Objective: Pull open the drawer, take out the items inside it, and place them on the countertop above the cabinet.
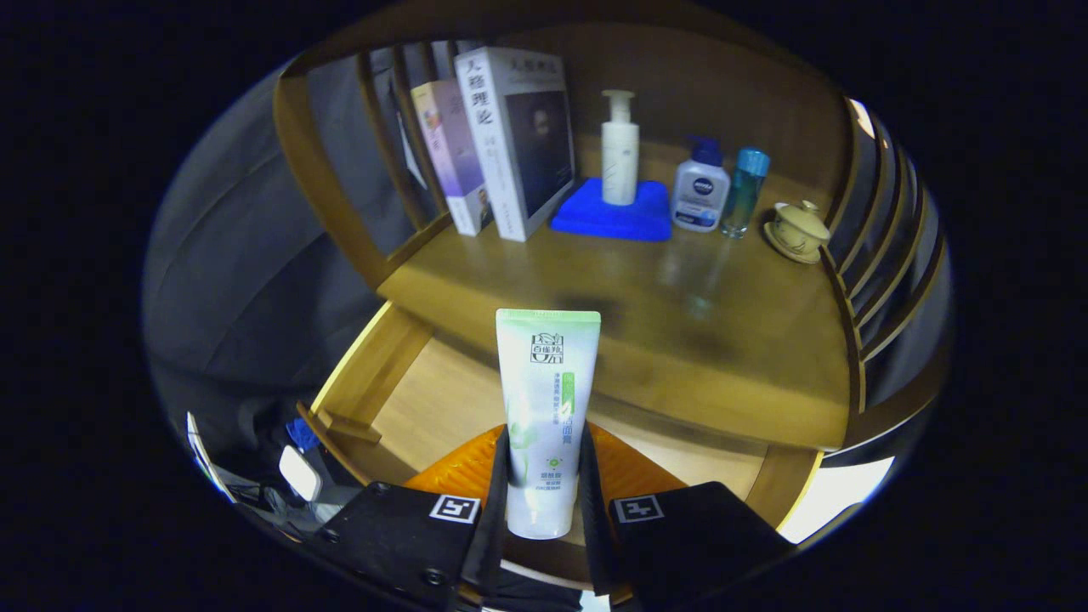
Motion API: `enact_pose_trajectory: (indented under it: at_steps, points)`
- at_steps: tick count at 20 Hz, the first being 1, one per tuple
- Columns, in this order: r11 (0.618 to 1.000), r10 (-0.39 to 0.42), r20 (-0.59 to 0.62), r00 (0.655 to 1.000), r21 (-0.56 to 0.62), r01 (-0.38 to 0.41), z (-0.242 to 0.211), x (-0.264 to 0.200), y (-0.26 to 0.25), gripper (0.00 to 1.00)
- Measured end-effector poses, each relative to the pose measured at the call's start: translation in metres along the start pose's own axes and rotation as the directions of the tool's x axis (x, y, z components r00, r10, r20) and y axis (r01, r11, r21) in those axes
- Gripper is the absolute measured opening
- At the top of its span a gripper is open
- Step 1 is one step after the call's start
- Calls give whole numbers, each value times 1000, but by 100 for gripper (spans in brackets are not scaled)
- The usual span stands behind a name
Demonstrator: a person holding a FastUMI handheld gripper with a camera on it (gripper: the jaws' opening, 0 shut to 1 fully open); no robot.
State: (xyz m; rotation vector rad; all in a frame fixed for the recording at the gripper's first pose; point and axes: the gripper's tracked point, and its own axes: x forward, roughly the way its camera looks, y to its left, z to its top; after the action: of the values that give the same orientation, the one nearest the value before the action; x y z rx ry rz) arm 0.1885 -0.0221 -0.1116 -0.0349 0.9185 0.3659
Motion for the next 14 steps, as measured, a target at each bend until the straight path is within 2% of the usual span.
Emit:
enact_pose_trajectory:
  at_steps: [4, 8, 14]
  points:
    - [995, -31, 19, 999, 99, 29, 29, 16, -14, 43]
    - [972, -16, 44, 999, 236, 5, 57, 34, -18, 43]
    - [942, -92, 40, 995, 326, 74, 82, 60, -51, 43]
